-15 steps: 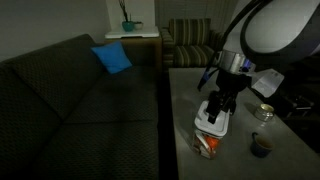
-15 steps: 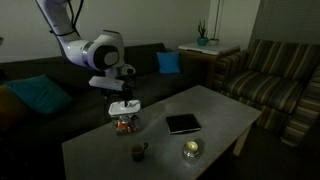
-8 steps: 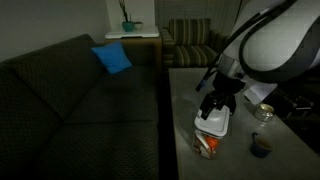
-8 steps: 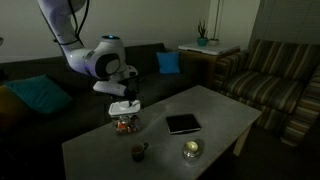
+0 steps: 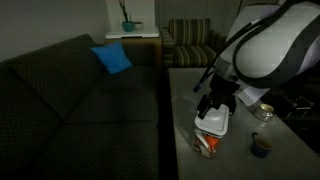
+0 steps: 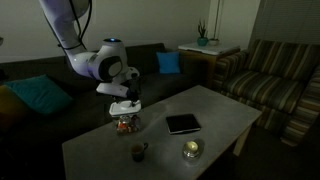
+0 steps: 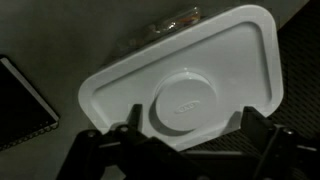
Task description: Remove the white lid from the container
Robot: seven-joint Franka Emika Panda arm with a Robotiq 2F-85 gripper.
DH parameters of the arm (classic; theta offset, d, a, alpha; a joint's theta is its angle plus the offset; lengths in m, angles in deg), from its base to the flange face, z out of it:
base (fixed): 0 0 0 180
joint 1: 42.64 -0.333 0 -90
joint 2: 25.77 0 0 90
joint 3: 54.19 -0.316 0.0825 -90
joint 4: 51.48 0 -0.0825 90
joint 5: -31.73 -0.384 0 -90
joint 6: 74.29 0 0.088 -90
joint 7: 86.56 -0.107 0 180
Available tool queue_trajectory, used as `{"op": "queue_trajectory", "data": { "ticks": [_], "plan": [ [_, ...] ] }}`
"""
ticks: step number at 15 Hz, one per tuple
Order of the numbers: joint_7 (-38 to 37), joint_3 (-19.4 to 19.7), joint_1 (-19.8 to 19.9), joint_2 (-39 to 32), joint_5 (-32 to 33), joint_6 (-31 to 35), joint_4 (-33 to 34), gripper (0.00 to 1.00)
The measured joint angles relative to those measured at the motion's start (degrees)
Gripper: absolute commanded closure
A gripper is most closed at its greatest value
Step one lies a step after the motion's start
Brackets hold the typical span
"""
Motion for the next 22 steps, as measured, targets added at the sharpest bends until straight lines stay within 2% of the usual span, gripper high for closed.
{"op": "queue_trajectory", "data": {
  "ticks": [2, 7, 9, 15, 22],
  "plan": [
    [-0.61, 0.90, -0.90, -0.27, 0.01, 0.00, 0.74, 0.30],
    [-1.99, 2.73, -2.02, -0.11, 0.02, 0.00, 2.11, 0.66],
    [-2.60, 2.77, -2.20, 0.03, 0.02, 0.01, 2.20, 0.74],
    [-6.01, 4.08, -3.40, 0.30, 0.01, -0.01, 2.14, 0.75],
    [-10.40, 9.38, -9.08, 6.00, 0.04, -1.57, 0.25, 0.75]
  ]
}}
